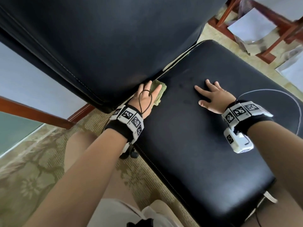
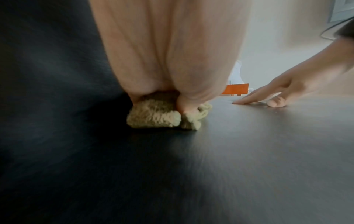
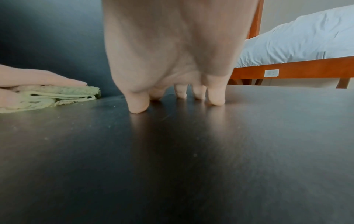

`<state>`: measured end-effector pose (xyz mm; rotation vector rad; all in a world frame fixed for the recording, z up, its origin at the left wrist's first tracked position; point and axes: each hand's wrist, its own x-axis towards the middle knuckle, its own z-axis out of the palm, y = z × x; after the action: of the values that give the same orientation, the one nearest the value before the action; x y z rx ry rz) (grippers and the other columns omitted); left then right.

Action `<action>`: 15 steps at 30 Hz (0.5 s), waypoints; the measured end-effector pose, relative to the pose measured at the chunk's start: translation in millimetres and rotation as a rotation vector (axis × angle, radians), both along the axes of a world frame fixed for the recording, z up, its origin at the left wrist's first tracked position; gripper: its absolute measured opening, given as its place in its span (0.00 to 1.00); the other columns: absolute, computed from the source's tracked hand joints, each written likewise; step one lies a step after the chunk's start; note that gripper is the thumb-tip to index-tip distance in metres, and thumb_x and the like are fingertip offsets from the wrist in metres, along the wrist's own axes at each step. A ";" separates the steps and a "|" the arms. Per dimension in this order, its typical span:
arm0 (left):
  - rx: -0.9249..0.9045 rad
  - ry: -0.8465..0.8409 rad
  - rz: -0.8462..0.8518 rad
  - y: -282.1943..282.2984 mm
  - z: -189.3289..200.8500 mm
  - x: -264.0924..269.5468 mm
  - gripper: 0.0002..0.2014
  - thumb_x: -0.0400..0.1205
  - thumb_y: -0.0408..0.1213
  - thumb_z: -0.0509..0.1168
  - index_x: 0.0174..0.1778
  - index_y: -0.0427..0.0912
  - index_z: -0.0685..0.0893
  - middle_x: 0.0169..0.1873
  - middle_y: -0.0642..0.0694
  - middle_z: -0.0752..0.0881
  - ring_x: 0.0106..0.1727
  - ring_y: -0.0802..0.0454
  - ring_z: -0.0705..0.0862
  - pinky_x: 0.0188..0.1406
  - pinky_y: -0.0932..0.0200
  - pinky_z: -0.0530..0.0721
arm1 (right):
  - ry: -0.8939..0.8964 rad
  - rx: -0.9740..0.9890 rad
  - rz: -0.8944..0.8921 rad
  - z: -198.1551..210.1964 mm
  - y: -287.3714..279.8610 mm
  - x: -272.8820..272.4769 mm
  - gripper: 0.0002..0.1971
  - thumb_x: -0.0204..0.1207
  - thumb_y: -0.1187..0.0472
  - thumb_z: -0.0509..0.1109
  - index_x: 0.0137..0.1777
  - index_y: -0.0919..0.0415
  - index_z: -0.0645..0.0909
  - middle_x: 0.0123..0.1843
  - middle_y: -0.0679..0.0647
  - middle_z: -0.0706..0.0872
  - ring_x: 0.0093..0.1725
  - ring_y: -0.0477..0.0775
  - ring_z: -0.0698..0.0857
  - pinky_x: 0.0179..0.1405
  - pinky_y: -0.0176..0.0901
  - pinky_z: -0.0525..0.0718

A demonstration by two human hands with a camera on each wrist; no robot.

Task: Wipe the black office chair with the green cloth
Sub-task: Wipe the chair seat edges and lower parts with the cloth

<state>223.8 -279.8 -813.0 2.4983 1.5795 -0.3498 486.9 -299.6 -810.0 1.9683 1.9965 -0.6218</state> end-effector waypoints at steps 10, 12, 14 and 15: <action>0.122 -0.077 0.030 37.5 0.8 61.4 0.26 0.84 0.31 0.43 0.81 0.42 0.62 0.77 0.33 0.64 0.72 0.31 0.67 0.64 0.42 0.72 | -0.012 -0.020 0.027 -7.0 2.0 2.6 0.28 0.85 0.45 0.51 0.81 0.37 0.43 0.85 0.51 0.40 0.83 0.60 0.43 0.76 0.62 0.60; 0.205 -0.161 0.043 49.6 4.3 80.2 0.27 0.81 0.31 0.43 0.75 0.41 0.72 0.71 0.32 0.73 0.66 0.31 0.75 0.57 0.44 0.78 | -0.021 -0.026 0.030 -7.2 2.5 3.2 0.28 0.85 0.45 0.50 0.81 0.37 0.42 0.85 0.50 0.40 0.83 0.60 0.43 0.75 0.61 0.61; 0.113 -0.120 0.056 59.2 3.8 98.0 0.25 0.84 0.31 0.49 0.80 0.42 0.62 0.76 0.34 0.64 0.73 0.33 0.66 0.65 0.42 0.70 | -0.016 -0.041 0.027 -6.8 3.3 4.0 0.28 0.85 0.45 0.50 0.81 0.37 0.42 0.85 0.50 0.39 0.83 0.59 0.43 0.75 0.60 0.61; 0.055 -0.085 0.066 62.1 2.9 104.1 0.26 0.85 0.31 0.51 0.81 0.43 0.58 0.78 0.35 0.61 0.75 0.34 0.61 0.67 0.42 0.67 | -0.012 -0.047 0.026 -6.7 4.2 4.4 0.28 0.85 0.45 0.50 0.81 0.36 0.42 0.85 0.50 0.39 0.83 0.59 0.43 0.75 0.59 0.61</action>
<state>327.9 -217.7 -810.1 2.4584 1.6548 -0.1909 491.3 -295.4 -816.7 1.9118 1.9782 -0.6439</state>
